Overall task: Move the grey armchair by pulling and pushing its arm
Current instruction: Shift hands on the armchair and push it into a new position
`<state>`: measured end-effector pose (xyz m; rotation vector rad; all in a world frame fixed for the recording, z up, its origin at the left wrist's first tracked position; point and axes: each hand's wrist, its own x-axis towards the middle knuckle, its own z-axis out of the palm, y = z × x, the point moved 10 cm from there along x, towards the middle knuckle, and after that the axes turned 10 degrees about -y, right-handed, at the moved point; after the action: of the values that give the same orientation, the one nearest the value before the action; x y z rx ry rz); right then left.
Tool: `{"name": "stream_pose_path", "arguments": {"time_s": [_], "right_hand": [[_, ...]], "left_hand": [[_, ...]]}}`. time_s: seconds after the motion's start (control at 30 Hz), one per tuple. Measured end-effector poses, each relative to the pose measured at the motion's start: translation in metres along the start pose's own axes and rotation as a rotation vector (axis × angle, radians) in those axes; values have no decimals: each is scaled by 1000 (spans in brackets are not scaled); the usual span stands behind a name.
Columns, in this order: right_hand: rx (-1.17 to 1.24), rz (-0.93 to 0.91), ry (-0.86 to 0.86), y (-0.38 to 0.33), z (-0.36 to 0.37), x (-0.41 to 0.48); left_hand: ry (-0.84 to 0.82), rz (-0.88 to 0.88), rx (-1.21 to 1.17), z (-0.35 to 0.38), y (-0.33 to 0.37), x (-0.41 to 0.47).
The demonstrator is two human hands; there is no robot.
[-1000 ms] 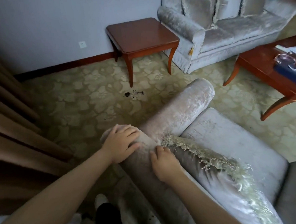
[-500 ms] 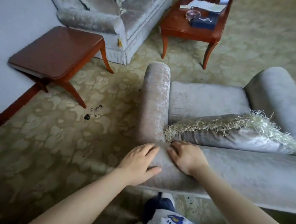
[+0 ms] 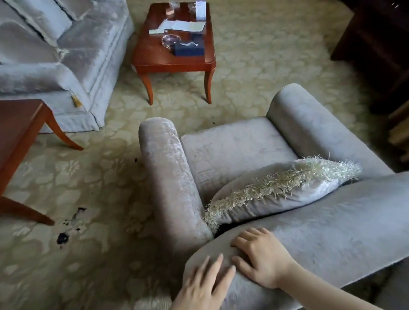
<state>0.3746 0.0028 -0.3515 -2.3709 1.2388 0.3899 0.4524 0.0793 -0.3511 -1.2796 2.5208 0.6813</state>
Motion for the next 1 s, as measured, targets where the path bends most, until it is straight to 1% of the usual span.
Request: {"name": "stream_pose_path", "arguments": {"time_s": [0.03, 0.1, 0.17, 0.23, 0.27, 0.3, 0.37, 0.4, 0.43, 0.47, 0.5, 0.53, 0.57, 0.6, 0.63, 0.67, 0.73, 0.8, 0.87, 0.9, 1.0], "right_hand": [[3, 2, -12, 0, 1, 0], [34, 15, -14, 2, -3, -1], [46, 17, -12, 2, -4, -1], [57, 92, 72, 8, -11, -5], [73, 185, 159, 14, -19, -10], [100, 313, 272, 20, -27, -19], [146, 658, 535, 34, -39, -48], [177, 865, 631, 38, -36, -66], [237, 1075, 673, 38, -26, -84], [339, 1260, 686, 34, -10, -100], [502, 1415, 720, 29, 11, -117], [734, 1532, 783, 20, 37, -132], [1014, 1584, 871, 8, 63, -144], [1259, 1596, 943, -7, 87, -153], [1420, 1588, 949, -25, 106, -157], [1479, 1585, 910, -43, 117, -161], [1445, 1586, 812, -78, 131, -162], [1386, 1574, 780, -104, 131, -147], [1442, 1582, 907, -121, 129, -127], [1460, 1637, 977, -128, 129, -121], [1479, 1737, 1030, -136, 120, -104]], "left_hand": [[22, 35, -10, -3, 1, -1], [-37, 113, -1, -8, 3, 3], [-47, 232, 111, -8, 6, 6], [-112, 349, 229, -2, 8, 6], [-134, 385, 269, 0, 8, 7], [-139, 413, 307, 0, 9, 8], [-115, 472, 387, -3, 9, 7], [-118, 514, 411, -4, 8, 6], [-109, 571, 427, -8, 9, 5], [-100, 638, 456, -11, 11, 5], [-98, 714, 493, -12, 14, 6], [-136, 775, 517, -8, 16, 8], [-226, 807, 517, -2, 16, 11], [-264, 841, 517, 0, 18, 15], [-262, 885, 538, 0, 22, 19], [-253, 934, 568, -2, 27, 22], [-238, 1061, 651, -4, 44, 23], [-218, 1202, 751, -5, 67, 25], [-206, 1300, 826, -5, 91, 27], [-203, 1329, 849, -4, 101, 27], [-258, 1406, 920, 6, 120, 15]]}}
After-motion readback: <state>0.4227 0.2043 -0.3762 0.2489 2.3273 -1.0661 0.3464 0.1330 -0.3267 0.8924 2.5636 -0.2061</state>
